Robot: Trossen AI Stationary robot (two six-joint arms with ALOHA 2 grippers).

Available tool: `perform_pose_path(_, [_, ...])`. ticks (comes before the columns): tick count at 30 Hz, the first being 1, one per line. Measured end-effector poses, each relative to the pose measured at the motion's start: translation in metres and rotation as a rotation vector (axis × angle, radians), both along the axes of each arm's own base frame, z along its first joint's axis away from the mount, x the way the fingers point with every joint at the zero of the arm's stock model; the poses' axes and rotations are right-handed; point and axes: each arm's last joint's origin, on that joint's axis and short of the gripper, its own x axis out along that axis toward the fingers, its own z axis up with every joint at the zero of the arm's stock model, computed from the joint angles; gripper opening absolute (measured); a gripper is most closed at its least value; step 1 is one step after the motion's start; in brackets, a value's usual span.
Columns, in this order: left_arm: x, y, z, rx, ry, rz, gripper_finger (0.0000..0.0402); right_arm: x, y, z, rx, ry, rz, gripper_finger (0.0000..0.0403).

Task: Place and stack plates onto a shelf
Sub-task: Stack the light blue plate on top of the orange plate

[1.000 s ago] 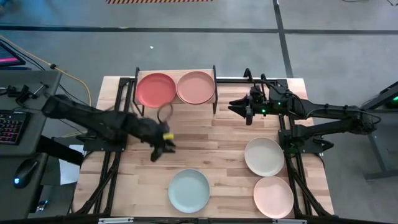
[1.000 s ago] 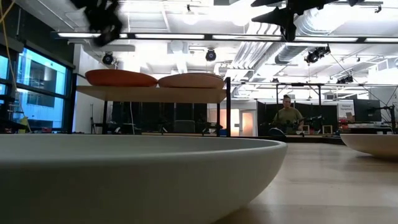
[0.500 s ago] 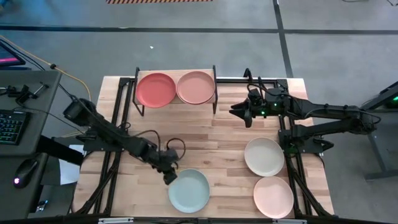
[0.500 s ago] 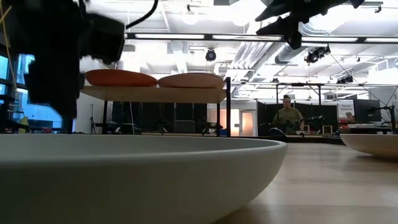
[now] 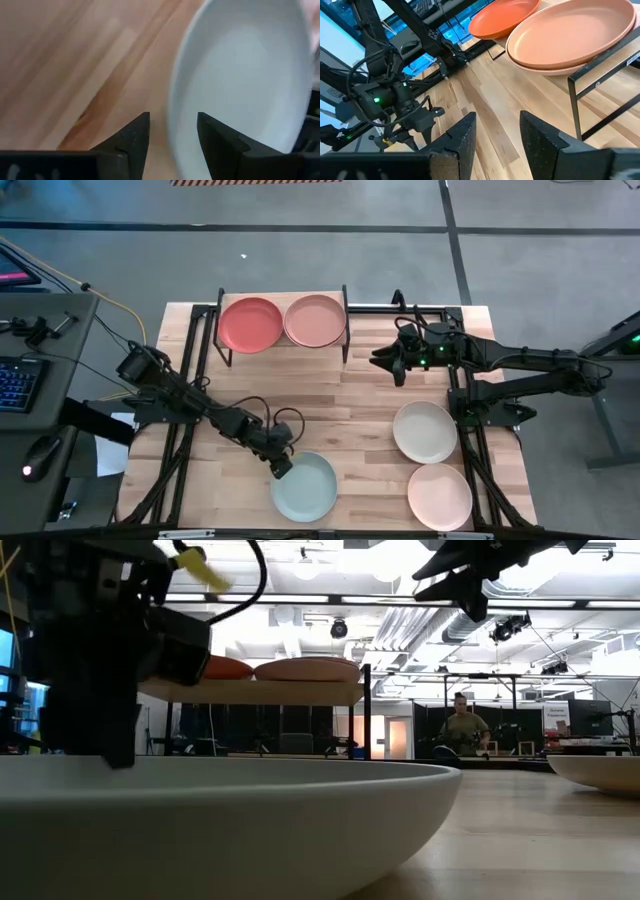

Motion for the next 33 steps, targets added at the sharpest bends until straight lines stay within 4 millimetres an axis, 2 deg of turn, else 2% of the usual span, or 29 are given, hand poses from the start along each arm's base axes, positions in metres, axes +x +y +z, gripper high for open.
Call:
perform_pose_path(3, [0.002, -0.002, -0.007, -0.02, 0.016, -0.014, 0.0112, 0.0, 0.0, -0.001, -0.013, 0.015, 0.006, 0.0134])
perform_pose_path(8, [0.002, 0.0, -0.003, -0.036, 0.026, -0.013, 0.0016, -0.001, 0.0, -0.001, -0.016, 0.019, 0.001, 0.0134])
perform_pose_path(13, [-0.005, 0.018, 0.031, -0.037, -0.027, -0.004, 0.0006, -0.001, 0.0, -0.002, -0.015, 0.03, -0.002, 0.0134])
perform_pose_path(17, [-0.023, 0.046, 0.077, -0.029, -0.117, 0.06, 0.0005, -0.001, 0.0, -0.003, -0.016, 0.033, -0.005, 0.0134])
perform_pose_path(22, [-0.066, 0.095, 0.136, 0.053, -0.303, 0.312, 0.0003, 0.0, 0.0, -0.004, -0.013, 0.043, -0.006, 0.0134])
perform_pose_path(26, [-0.107, 0.137, 0.174, 0.226, -0.453, 0.581, 0.0003, 0.003, -0.001, -0.007, -0.01, 0.058, -0.005, 0.0134])
perform_pose_path(30, [-0.145, 0.167, 0.198, 0.434, -0.522, 0.833, 0.0002, 0.008, -0.002, -0.011, -0.006, 0.075, -0.006, 0.0134])
perform_pose_path(33, [-0.165, 0.18, 0.2, 0.554, -0.475, 0.958, 0.0001, 0.012, -0.002, -0.015, -0.002, 0.095, -0.006, 0.0134])
